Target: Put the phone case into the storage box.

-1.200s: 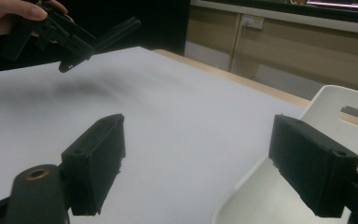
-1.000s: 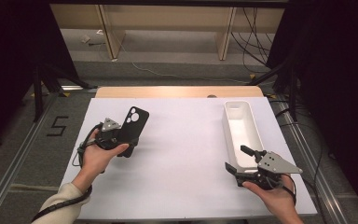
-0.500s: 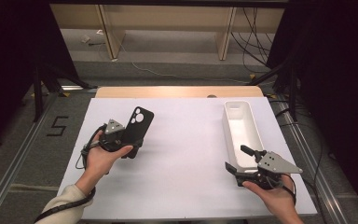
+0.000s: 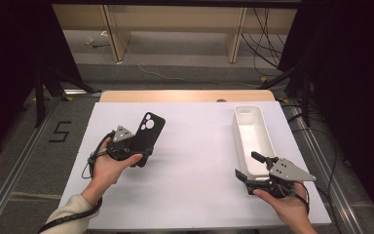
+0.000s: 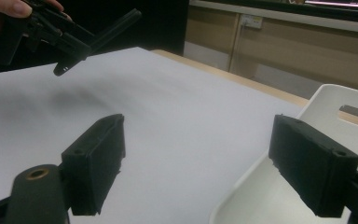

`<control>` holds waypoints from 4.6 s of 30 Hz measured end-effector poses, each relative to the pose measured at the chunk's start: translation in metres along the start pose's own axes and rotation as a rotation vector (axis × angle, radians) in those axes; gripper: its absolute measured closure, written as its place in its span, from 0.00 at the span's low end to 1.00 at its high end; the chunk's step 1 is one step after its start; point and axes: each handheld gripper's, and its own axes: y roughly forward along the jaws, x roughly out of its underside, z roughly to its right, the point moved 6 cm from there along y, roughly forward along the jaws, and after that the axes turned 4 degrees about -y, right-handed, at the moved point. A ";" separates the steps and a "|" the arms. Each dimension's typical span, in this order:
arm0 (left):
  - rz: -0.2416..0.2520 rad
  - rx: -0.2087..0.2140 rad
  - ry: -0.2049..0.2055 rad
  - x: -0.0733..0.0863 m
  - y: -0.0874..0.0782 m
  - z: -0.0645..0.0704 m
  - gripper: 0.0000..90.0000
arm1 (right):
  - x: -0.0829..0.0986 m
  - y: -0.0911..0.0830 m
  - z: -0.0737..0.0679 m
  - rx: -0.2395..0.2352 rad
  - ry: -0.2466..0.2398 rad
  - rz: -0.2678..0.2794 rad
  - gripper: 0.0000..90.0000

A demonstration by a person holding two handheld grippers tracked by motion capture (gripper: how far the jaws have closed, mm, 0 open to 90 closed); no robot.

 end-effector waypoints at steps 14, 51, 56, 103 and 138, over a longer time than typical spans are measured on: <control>0.010 0.017 0.016 -0.002 0.000 0.010 0.18 | 0.000 0.001 0.000 0.002 0.002 0.000 0.22; 0.014 0.076 0.055 -0.001 0.003 0.043 0.18 | 0.000 0.002 -0.001 0.003 0.004 -0.006 0.22; 0.013 0.086 0.060 0.000 0.003 0.048 0.18 | 0.000 0.002 0.000 0.004 0.004 -0.005 0.22; 0.000 0.168 0.116 0.004 0.009 0.089 0.18 | 0.000 0.003 0.000 0.005 0.004 -0.006 0.22; -0.013 0.203 0.157 0.008 0.013 0.112 0.18 | -0.014 0.026 -0.017 -0.054 0.019 0.011 0.23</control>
